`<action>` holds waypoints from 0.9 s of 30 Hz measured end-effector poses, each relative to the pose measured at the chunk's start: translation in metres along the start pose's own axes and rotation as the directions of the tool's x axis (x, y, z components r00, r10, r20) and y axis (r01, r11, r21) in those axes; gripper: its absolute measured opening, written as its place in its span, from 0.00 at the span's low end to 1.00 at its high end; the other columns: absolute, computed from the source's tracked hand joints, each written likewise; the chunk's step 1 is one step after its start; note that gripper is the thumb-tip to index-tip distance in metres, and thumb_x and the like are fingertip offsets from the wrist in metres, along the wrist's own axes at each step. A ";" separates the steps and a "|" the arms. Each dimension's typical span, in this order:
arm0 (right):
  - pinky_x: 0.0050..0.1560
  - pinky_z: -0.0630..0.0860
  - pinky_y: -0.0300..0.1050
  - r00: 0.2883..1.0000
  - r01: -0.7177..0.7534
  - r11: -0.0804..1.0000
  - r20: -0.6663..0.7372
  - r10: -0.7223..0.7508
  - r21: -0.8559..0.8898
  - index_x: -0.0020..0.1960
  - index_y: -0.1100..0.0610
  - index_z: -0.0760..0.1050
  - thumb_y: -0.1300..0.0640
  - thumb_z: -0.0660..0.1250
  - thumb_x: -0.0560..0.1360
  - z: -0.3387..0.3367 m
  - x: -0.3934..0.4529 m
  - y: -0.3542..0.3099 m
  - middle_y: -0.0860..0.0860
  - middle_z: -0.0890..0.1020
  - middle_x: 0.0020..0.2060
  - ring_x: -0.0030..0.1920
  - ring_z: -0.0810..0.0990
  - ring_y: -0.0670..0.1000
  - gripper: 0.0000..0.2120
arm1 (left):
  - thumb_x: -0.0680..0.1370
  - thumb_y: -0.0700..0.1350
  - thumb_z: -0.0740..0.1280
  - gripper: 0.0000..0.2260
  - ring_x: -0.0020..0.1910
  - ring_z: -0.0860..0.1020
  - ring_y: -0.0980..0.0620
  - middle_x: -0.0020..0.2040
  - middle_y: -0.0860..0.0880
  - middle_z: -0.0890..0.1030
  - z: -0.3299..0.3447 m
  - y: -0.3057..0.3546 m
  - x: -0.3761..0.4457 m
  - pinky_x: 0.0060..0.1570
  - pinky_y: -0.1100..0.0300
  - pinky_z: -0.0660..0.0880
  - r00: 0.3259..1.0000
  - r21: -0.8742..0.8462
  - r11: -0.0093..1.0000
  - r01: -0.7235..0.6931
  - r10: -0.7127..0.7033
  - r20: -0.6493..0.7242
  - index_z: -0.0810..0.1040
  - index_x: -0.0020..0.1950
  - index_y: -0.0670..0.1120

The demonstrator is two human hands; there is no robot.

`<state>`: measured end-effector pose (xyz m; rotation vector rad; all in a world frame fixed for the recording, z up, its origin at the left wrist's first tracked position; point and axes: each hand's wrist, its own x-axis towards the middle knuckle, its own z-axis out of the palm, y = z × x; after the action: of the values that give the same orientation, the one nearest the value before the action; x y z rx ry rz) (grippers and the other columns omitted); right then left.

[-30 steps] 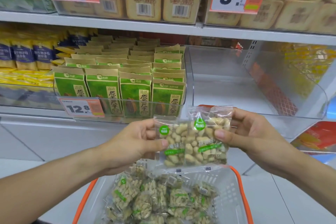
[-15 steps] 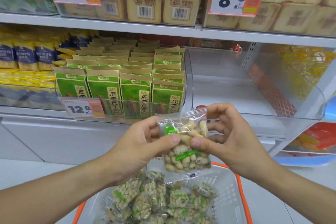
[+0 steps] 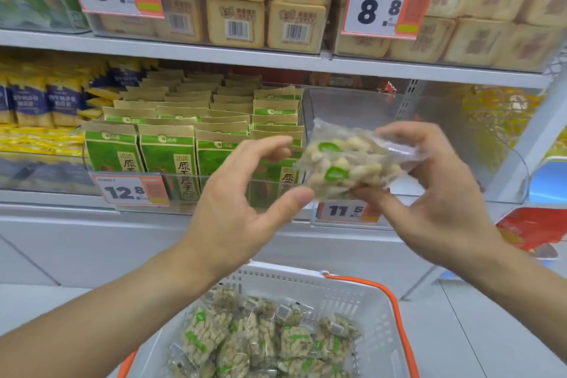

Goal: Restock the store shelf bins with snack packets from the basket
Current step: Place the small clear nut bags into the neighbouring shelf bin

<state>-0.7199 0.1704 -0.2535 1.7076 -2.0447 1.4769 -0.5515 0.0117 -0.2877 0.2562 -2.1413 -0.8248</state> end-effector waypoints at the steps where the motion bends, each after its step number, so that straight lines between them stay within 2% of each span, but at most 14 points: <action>1: 0.49 0.78 0.39 0.996 0.016 0.999 -0.084 -0.019 -0.036 0.59 0.37 0.66 0.52 0.78 0.68 -0.006 0.006 0.004 0.28 0.76 0.53 0.52 0.80 0.42 0.28 | 0.76 0.56 0.69 0.23 0.62 0.74 0.59 0.59 0.56 0.77 0.003 -0.004 0.002 0.61 0.69 0.69 1.000 0.029 1.000 -0.008 0.009 -0.026 0.72 0.68 0.50; 3: 0.53 0.77 0.39 0.981 0.004 0.994 -0.193 -0.025 -0.106 0.59 0.35 0.64 0.58 0.79 0.69 -0.018 0.017 0.018 0.26 0.74 0.53 0.53 0.79 0.40 0.32 | 0.77 0.51 0.69 0.21 0.64 0.72 0.59 0.61 0.55 0.75 0.012 -0.013 0.001 0.64 0.64 0.69 0.999 0.136 0.990 -0.027 0.025 0.021 0.73 0.68 0.48; 5: 0.55 0.77 0.40 0.977 -0.070 0.984 -0.209 0.035 -0.163 0.58 0.35 0.64 0.59 0.79 0.70 -0.026 0.023 0.035 0.26 0.75 0.51 0.51 0.79 0.40 0.31 | 0.77 0.49 0.68 0.20 0.65 0.70 0.56 0.63 0.54 0.73 0.023 -0.024 -0.005 0.65 0.57 0.69 0.993 0.250 0.965 -0.072 0.045 0.113 0.73 0.69 0.48; 8: 0.53 0.79 0.52 0.963 -0.261 0.942 -0.130 0.238 -0.209 0.59 0.40 0.66 0.60 0.78 0.71 -0.033 0.035 0.068 0.37 0.80 0.47 0.48 0.82 0.50 0.28 | 0.76 0.47 0.68 0.21 0.64 0.70 0.49 0.62 0.50 0.73 0.039 -0.032 -0.009 0.64 0.52 0.69 0.979 0.405 0.901 -0.157 0.088 0.183 0.73 0.68 0.49; 10: 0.55 0.80 0.53 0.925 -0.381 0.900 -0.068 0.375 -0.213 0.61 0.45 0.66 0.60 0.78 0.70 -0.033 0.048 0.091 0.43 0.81 0.47 0.48 0.83 0.49 0.28 | 0.75 0.46 0.70 0.22 0.65 0.69 0.45 0.63 0.46 0.72 0.050 -0.030 -0.007 0.65 0.49 0.68 0.980 0.476 0.869 -0.132 0.042 0.194 0.71 0.69 0.51; 13: 0.61 0.78 0.51 0.867 -0.484 0.845 0.007 0.498 -0.226 0.66 0.54 0.66 0.59 0.78 0.70 -0.021 0.075 0.122 0.50 0.79 0.54 0.54 0.81 0.51 0.30 | 0.73 0.46 0.71 0.25 0.64 0.68 0.42 0.63 0.43 0.71 0.065 -0.027 -0.005 0.63 0.48 0.68 0.982 0.546 0.833 -0.089 -0.020 0.190 0.70 0.69 0.54; 15: 0.58 0.77 0.49 0.825 -0.534 0.815 0.069 0.560 -0.226 0.65 0.59 0.67 0.60 0.78 0.71 -0.007 0.095 0.143 0.51 0.78 0.55 0.55 0.79 0.51 0.29 | 0.73 0.46 0.71 0.26 0.62 0.70 0.42 0.62 0.43 0.71 0.072 -0.028 -0.005 0.61 0.48 0.70 0.982 0.562 0.824 -0.069 -0.043 0.183 0.69 0.70 0.54; 17: 0.56 0.78 0.46 0.787 -0.568 0.797 0.146 0.599 -0.206 0.64 0.61 0.68 0.61 0.78 0.70 0.010 0.116 0.167 0.52 0.79 0.55 0.56 0.80 0.53 0.28 | 0.73 0.46 0.72 0.27 0.60 0.71 0.44 0.60 0.45 0.71 0.078 -0.029 -0.003 0.58 0.50 0.70 0.985 0.568 0.822 -0.040 -0.063 0.159 0.68 0.70 0.54; 19: 0.55 0.78 0.46 0.768 -0.582 0.787 0.179 0.615 -0.205 0.67 0.62 0.67 0.60 0.80 0.69 0.029 0.137 0.188 0.55 0.79 0.58 0.59 0.80 0.55 0.32 | 0.72 0.46 0.72 0.27 0.57 0.71 0.44 0.58 0.45 0.71 0.082 -0.033 0.000 0.56 0.50 0.70 0.990 0.584 0.811 -0.028 -0.059 0.129 0.70 0.69 0.53; 22: 0.59 0.74 0.41 0.753 -0.573 0.779 0.211 0.623 -0.255 0.71 0.62 0.64 0.58 0.79 0.70 0.055 0.158 0.210 0.57 0.75 0.65 0.65 0.76 0.56 0.36 | 0.71 0.47 0.72 0.22 0.52 0.71 0.44 0.53 0.46 0.71 0.088 -0.040 0.003 0.53 0.51 0.65 0.993 0.649 0.759 -0.056 -0.022 0.112 0.73 0.64 0.51; 24: 0.57 0.71 0.38 0.768 -0.553 0.778 0.180 0.614 -0.298 0.72 0.61 0.64 0.58 0.79 0.69 0.067 0.165 0.220 0.56 0.75 0.65 0.66 0.75 0.56 0.37 | 0.73 0.49 0.71 0.18 0.50 0.71 0.44 0.50 0.47 0.70 0.089 -0.045 0.004 0.51 0.51 0.64 0.994 0.676 0.733 -0.076 0.006 0.106 0.74 0.61 0.51; 27: 0.56 0.72 0.41 0.764 -0.574 0.764 0.143 0.629 -0.295 0.73 0.60 0.62 0.55 0.78 0.69 0.077 0.168 0.235 0.55 0.75 0.64 0.66 0.75 0.56 0.38 | 0.77 0.54 0.65 0.12 0.47 0.70 0.46 0.47 0.48 0.70 0.090 -0.048 0.007 0.48 0.52 0.63 0.996 0.681 0.728 -0.083 0.042 0.077 0.75 0.57 0.51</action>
<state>-0.9321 -0.0245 -0.3318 1.2186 -2.9675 1.1001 -0.6284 0.0144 -0.3556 0.5377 -2.4190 0.0495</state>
